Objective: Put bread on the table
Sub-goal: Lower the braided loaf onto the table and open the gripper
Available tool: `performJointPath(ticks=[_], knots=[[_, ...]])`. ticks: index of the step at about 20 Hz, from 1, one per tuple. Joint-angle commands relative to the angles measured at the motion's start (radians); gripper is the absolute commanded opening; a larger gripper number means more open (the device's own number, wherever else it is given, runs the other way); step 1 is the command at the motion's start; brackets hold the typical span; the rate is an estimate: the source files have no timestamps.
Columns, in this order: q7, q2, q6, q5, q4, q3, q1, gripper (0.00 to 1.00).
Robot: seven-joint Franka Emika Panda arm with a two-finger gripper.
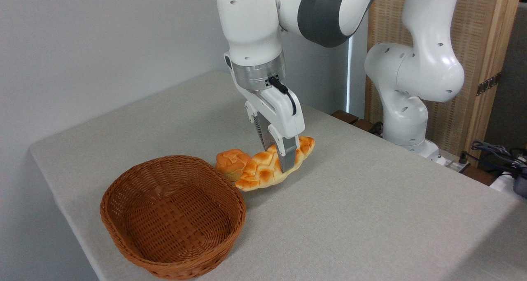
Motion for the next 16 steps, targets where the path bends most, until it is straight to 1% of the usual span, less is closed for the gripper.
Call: performJointPath(ticks=[1,5,11,16], knots=[[0.013,-0.017,0.014,0.011,-0.027,0.009,-0.008,0.82],[0.013,-0.019,0.014,0.013,-0.036,0.009,-0.008,0.84],[0.01,-0.019,0.014,0.013,-0.036,0.009,-0.008,1.0],[0.009,-0.017,0.012,0.013,-0.035,0.009,-0.008,1.0]])
